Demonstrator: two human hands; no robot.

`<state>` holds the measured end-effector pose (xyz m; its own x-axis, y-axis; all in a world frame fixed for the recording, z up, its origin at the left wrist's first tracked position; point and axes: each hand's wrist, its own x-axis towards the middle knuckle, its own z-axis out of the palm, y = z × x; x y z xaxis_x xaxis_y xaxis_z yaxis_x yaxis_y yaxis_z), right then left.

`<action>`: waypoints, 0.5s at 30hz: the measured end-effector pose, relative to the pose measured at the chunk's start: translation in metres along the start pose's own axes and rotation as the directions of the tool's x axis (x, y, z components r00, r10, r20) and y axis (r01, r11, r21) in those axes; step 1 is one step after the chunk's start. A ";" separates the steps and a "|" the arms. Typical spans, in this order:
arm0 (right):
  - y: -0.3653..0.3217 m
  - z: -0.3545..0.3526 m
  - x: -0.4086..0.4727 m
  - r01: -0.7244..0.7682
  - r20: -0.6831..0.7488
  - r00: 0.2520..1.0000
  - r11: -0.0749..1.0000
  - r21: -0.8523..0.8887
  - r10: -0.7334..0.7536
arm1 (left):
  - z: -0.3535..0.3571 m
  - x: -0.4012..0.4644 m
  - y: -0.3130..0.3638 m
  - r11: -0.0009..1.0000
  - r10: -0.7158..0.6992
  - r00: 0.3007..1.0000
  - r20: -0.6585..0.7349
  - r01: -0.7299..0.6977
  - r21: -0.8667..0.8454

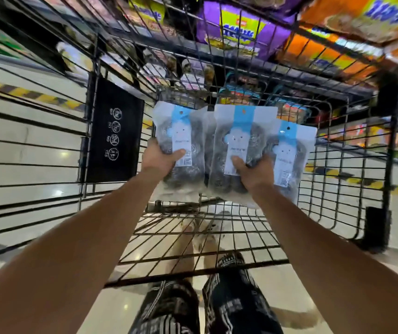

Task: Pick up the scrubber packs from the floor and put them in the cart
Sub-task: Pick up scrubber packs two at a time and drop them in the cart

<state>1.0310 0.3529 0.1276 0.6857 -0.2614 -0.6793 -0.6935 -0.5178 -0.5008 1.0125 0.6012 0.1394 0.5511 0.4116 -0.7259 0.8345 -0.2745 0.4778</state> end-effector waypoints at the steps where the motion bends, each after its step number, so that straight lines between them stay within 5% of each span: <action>1: -0.002 -0.003 -0.002 -0.027 -0.021 0.999 0.998 -0.058 0.026 | -0.002 -0.006 0.006 0.998 0.013 1.000 -0.025 -0.012 0.061; 4: -0.014 -0.015 -0.022 -0.037 -0.062 0.998 0.980 -0.196 0.025 | -0.014 -0.027 0.020 0.979 0.015 0.999 -0.034 -0.008 0.205; 11: -0.057 -0.075 -0.105 0.194 0.016 0.978 0.871 -0.450 -0.210 | -0.055 -0.103 0.042 0.911 0.104 0.994 0.027 -0.106 0.399; 15: -0.072 -0.103 -0.151 0.327 0.030 0.929 0.778 -0.537 -0.369 | -0.085 -0.149 0.057 0.751 0.248 0.968 0.047 -0.223 0.622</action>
<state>1.0003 0.3456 0.3213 0.8864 -0.0269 -0.4622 -0.1966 -0.9257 -0.3231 0.9785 0.5979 0.3171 0.7399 0.2894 -0.6073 0.5023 -0.8382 0.2126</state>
